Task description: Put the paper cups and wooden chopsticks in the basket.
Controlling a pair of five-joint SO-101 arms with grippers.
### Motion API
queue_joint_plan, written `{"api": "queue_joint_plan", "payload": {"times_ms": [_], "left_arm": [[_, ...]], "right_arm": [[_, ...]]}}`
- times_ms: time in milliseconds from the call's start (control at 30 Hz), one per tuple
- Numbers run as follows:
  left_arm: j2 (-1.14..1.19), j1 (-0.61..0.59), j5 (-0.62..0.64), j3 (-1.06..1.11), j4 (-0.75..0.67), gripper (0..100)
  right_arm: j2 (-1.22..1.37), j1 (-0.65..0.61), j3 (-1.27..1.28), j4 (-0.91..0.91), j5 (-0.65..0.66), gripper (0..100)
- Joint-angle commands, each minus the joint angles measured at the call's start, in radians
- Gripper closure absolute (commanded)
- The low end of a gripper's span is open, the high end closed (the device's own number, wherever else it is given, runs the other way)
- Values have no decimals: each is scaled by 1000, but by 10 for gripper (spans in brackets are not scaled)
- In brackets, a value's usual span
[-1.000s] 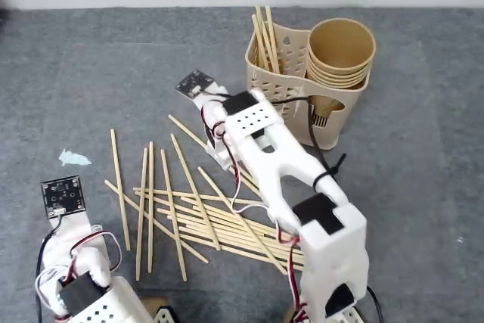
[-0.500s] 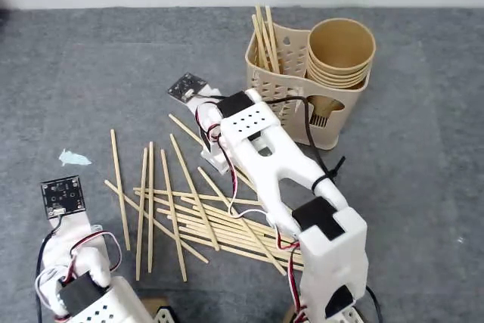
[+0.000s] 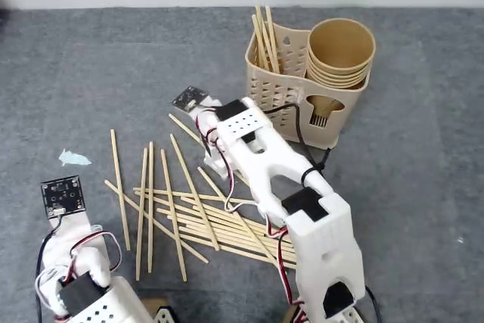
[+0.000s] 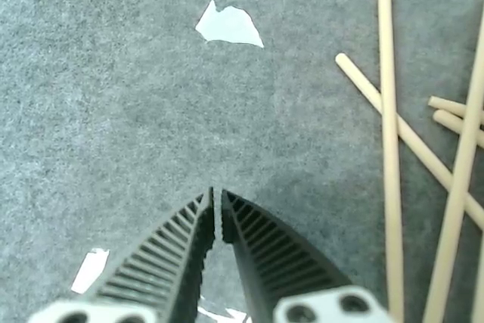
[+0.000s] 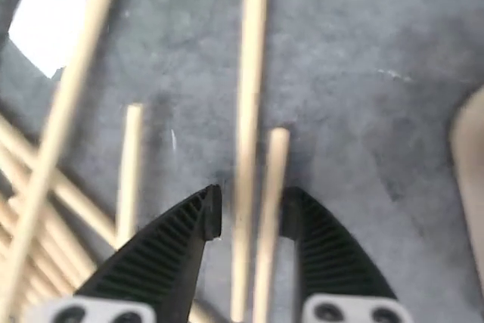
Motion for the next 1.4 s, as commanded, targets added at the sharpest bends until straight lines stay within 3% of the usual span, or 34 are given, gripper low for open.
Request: {"api": "queue_joint_plan", "payload": {"times_ms": [0,700,800,967,1367], "left_arm": [[-15,2,8,-5,-21,985],[-15,2,8,-5,-21,985],[-15,2,8,-5,-21,985],[-15,2,8,-5,-21,985],[-15,2,8,-5,-21,985]], "right_arm": [[4,-7,-28,-7,12,985],[-251,2,-23,140,91,989],[-231,-5,-20,139,84,973],[-147,-30,-21,136,71,857],[12,-54,-28,44,40,853]]}}
